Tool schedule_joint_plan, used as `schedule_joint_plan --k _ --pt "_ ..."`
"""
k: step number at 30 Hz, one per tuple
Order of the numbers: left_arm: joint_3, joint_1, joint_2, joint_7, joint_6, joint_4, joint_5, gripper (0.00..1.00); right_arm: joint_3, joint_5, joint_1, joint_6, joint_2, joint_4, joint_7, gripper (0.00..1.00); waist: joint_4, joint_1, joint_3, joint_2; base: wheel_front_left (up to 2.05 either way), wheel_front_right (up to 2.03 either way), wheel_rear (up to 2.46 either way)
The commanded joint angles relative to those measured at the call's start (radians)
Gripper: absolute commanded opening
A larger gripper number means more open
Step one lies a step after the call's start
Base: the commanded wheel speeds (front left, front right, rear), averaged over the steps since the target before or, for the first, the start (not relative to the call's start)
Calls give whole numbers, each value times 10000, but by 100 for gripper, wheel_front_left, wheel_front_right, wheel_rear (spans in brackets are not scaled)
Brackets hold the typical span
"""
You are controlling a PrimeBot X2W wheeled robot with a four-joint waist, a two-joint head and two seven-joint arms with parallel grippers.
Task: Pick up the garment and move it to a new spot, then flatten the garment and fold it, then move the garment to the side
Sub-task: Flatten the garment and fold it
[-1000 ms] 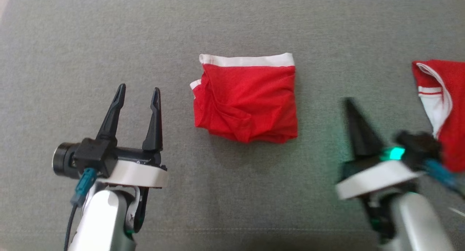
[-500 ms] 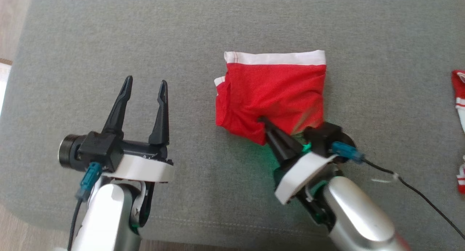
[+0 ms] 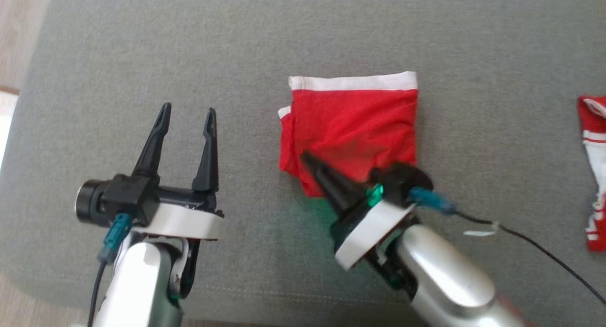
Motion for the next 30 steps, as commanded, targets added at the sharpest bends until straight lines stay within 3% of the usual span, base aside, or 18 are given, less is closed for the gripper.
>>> schedule_joint_plan --k 1,2,3,11,16,30 --pt "393 -90 142 -51 17 -314 89 100 -214 6 -132 -7 139 -585 -225 3 -166 0 -171 0 0 0 0" --pt "420 -35 164 -51 25 -324 99 100 -542 -78 -34 -7 61 -828 -262 45 -246 0 -249 0 0 0 0" --pt "452 24 181 -51 39 -331 104 100 -952 -164 123 -7 -7 -1031 -208 100 -325 0 -327 0 0 0 0" --pt "657 500 364 -51 87 -321 103 100 -4830 -1626 1928 -7 -258 -3076 500 100 -931 0 -921 0 0 0 0" --pt "697 819 457 -51 64 -204 44 100 -6436 -2168 3150 -7 -173 -4173 1128 100 -1153 0 -1313 0 0 0 0" --pt "699 1752 693 19 134 223 -131 100 -7206 -2441 5237 -7 152 -5564 2070 100 -1135 0 -2447 0 0 0 0"
